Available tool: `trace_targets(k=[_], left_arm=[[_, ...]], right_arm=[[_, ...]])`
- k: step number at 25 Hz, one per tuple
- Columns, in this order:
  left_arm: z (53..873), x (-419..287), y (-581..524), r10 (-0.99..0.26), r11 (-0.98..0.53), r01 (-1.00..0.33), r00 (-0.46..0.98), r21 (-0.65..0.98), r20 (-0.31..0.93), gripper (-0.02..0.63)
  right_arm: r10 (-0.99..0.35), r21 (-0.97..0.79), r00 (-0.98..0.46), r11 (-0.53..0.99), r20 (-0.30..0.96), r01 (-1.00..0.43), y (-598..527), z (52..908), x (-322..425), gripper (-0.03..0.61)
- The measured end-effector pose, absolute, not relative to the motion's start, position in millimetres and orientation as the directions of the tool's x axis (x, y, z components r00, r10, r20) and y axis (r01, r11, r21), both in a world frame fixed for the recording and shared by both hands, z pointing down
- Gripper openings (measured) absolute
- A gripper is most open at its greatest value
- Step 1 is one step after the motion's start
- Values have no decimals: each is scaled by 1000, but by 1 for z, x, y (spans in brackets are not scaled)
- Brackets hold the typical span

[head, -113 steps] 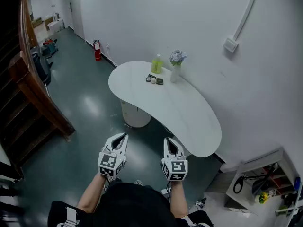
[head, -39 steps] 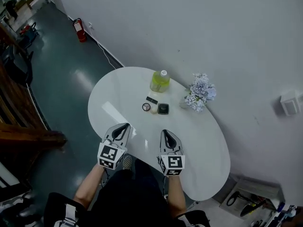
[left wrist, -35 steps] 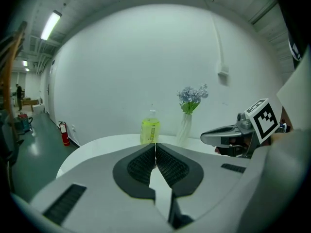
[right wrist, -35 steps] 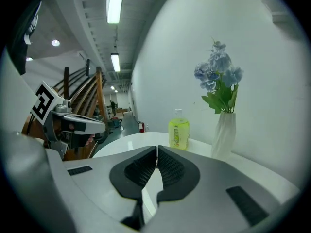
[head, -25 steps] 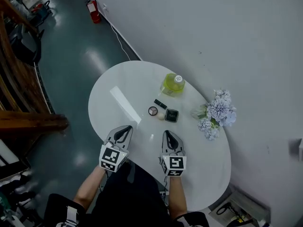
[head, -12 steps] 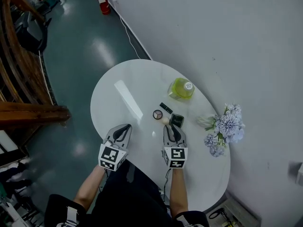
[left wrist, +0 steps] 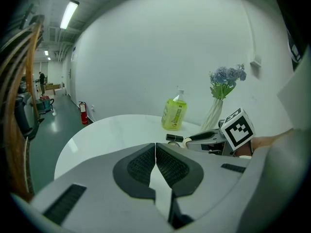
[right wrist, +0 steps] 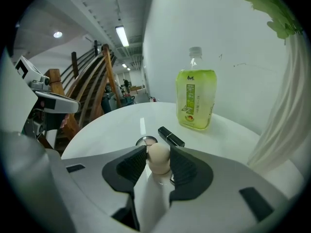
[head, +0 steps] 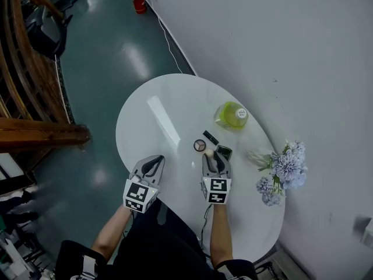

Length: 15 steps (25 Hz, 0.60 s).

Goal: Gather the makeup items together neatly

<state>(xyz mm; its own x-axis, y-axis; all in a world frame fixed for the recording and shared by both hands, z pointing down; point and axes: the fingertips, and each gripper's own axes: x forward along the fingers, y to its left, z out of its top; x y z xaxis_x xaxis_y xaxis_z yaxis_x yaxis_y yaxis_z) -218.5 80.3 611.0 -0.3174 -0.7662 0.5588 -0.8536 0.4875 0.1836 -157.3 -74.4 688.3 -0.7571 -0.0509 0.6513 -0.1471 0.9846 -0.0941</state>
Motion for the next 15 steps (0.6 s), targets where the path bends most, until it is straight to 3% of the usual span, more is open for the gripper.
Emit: trace_targets(k=[15], left_arm=[[597, -208, 78, -792, 446, -876, -291, 184, 537, 20]], right_arm=[[-128, -82, -785, 972, 607, -222, -81, 655, -138, 149]])
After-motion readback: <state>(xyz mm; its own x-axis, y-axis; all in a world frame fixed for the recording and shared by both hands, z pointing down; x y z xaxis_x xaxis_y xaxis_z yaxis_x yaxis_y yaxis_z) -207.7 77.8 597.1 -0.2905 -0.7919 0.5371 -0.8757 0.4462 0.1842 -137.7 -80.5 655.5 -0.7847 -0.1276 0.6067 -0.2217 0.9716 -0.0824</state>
